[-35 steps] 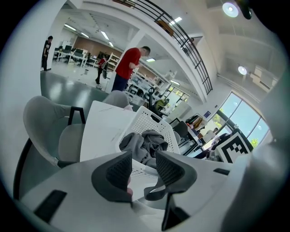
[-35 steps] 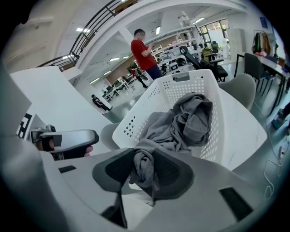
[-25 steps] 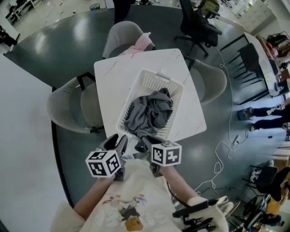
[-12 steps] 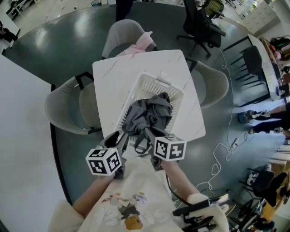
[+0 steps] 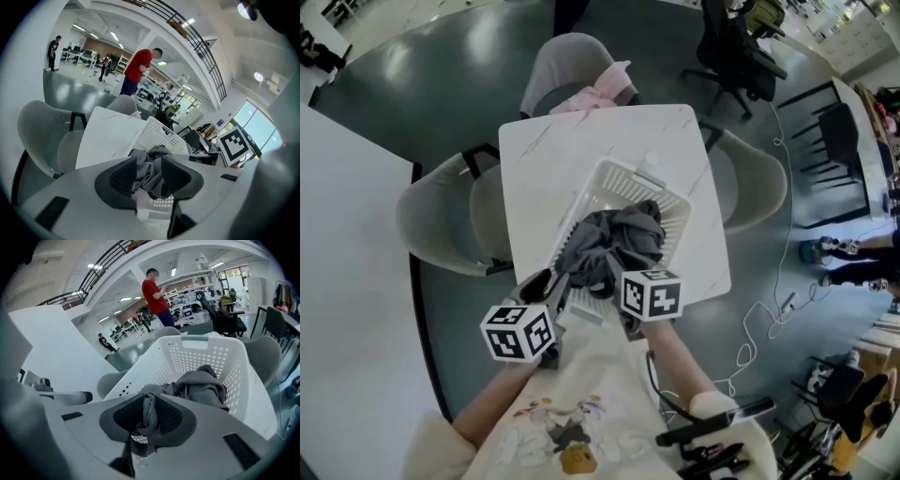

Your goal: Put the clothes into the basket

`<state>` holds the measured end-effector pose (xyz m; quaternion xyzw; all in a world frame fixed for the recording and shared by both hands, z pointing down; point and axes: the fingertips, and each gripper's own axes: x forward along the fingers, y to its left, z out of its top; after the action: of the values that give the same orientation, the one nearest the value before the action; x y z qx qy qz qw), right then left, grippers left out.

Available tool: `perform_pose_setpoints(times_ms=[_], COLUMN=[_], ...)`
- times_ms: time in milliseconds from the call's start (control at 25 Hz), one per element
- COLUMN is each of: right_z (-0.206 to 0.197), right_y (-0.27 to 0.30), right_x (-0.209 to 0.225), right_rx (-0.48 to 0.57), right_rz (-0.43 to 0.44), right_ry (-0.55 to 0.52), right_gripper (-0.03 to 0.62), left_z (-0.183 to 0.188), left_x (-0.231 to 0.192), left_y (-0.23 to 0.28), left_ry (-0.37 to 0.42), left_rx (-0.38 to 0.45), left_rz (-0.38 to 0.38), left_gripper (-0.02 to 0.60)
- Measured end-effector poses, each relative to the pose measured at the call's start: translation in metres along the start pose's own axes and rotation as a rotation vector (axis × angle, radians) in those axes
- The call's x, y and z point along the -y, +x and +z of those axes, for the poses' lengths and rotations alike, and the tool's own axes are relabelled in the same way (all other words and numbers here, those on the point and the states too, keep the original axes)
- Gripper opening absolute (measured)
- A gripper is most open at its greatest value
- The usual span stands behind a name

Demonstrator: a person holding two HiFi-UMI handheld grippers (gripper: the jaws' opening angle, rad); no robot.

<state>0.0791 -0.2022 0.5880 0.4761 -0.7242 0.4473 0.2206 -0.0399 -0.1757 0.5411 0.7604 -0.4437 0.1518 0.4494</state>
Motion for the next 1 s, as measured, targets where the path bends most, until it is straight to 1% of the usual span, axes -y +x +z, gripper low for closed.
perform_pose_setpoints(times_ms=[80,200,240,400,560,1000], right_z=[-0.006,-0.013,-0.014,-0.010,-0.023,-0.059], right_y=[0.005,0.002,-0.001,-0.016,-0.028,-0.051], right_x=[0.003,0.010,0.012,0.018,0.013,-0.031], right_rx=[-0.031,-0.033,-0.028,0.022,0.047,0.126], right_rz=[-0.005,-0.025,-0.031,-0.058,-0.060,-0.052], right_ry=[-0.012,0.013,0.022,0.057,0.072,0.069], right_gripper=[0.076,0.143,0.154,0.156,0.156,0.156], left_z=[0.002,0.003,0.002,-0.006,-0.015,-0.042], left_x=[-0.002,-0.003,-0.003,0.003,0.010,0.018], left_y=[0.002,0.003,0.002,0.000,-0.010,-0.049], left_ry=[-0.008,-0.013,-0.014,-0.007,0.012,0.044], left_rx=[0.001,0.004,0.003,-0.004,-0.001,0.016], left_rz=[0.004,0.006,0.005,-0.015,-0.035,-0.083], left_gripper=[0.169,0.169,0.169,0.169,0.169,0.167])
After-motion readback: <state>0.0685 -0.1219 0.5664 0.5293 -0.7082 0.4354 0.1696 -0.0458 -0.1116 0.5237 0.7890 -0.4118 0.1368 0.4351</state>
